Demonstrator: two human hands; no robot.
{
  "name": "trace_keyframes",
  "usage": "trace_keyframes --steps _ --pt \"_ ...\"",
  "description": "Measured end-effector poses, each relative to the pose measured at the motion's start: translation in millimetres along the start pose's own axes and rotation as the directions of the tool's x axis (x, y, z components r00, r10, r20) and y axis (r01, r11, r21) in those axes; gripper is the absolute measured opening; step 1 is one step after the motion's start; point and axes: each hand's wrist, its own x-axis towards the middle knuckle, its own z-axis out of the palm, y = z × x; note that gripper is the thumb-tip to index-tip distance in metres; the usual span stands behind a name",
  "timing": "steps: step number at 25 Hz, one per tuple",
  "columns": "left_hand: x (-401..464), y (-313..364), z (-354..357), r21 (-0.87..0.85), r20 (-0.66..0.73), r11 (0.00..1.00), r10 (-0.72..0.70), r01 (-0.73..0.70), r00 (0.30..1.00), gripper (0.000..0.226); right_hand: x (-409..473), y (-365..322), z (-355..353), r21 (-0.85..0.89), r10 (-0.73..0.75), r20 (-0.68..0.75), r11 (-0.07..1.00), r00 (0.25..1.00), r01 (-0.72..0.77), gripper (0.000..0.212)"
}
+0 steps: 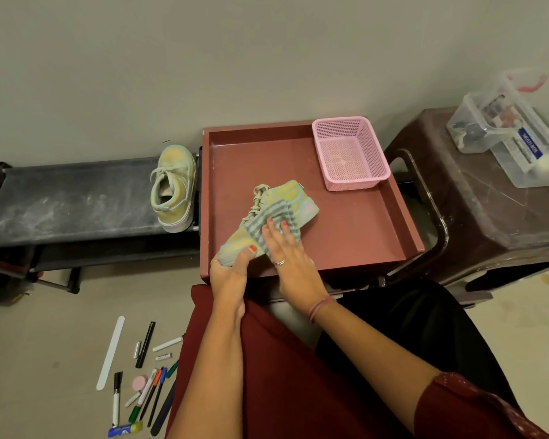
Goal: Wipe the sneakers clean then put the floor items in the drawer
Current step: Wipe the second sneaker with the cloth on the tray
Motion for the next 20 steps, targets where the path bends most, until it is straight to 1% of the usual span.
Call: trace_keyframes --steps 1,2,3,4,6,8,9,11,12,13,14,16,18,20 --pt "1 -1 0 -0.01 0.017 1.0 -0.005 0.005 1.0 0.057 7 13 -2 -0.022 0.05 0.003 0.998 0.999 -0.05 0.099" --pt "2 -2 -1 -0.007 0.025 1.0 -0.01 0.01 1.0 0.068 14 25 -6 -0.018 0.133 0.0 0.991 0.991 -0.133 0.103" --pt "3 -3 -2 0.002 0.021 1.0 -0.012 0.012 1.0 0.073 21 36 -10 -0.006 0.216 0.002 0.976 0.976 -0.216 0.106" --pt "3 -3 -3 0.006 0.017 1.0 -0.016 0.016 1.0 0.075 28 45 -15 0.002 0.278 0.019 0.96 0.96 -0.278 0.108" --pt "6 -1 -4 0.001 0.038 0.999 -0.032 0.032 0.999 0.079 39 51 -22 0.031 0.35 0.059 0.935 0.935 -0.352 0.108" --pt "8 -1 -2 -0.034 0.027 0.998 -0.045 0.045 0.999 0.084 40 32 -25 0.122 0.41 0.089 0.9 0.908 -0.418 0.105" --pt "9 0 -1 -0.065 0.001 0.996 -0.057 0.057 0.998 0.087 34 16 -22 0.147 0.382 0.106 0.907 0.918 -0.394 0.102" --pt "10 -1 4 -0.138 -0.066 0.986 -0.107 0.097 0.992 0.086 15 -19 -12 0.171 0.226 0.142 0.953 0.964 -0.249 0.097" --pt "9 -2 7 -0.166 -0.098 0.98 -0.127 0.109 0.987 0.083 6 -32 -7 0.188 0.174 0.146 0.962 0.974 -0.2 0.094" --pt "9 -3 9 -0.188 -0.126 0.976 -0.138 0.113 0.982 0.078 1 -38 -4 0.188 0.156 0.135 0.965 0.978 -0.18 0.092" --pt "8 -5 11 -0.199 -0.145 0.973 -0.143 0.113 0.979 0.076 0 -40 -3 0.18 0.162 0.124 0.967 0.979 -0.183 0.091" --pt "9 -6 13 -0.214 -0.148 0.972 -0.133 0.1 0.98 0.083 2 -37 -4 0.136 0.175 0.121 0.972 0.977 -0.191 0.091" --pt "11 -7 12 -0.218 -0.135 0.974 -0.098 0.067 0.986 0.095 7 -30 -11 0.033 0.156 0.111 0.987 0.982 -0.16 0.086" --pt "12 -6 10 -0.222 -0.118 0.974 -0.075 0.047 0.99 0.099 14 -11 -18 -0.086 0.199 0.076 0.978 0.977 -0.192 0.08"
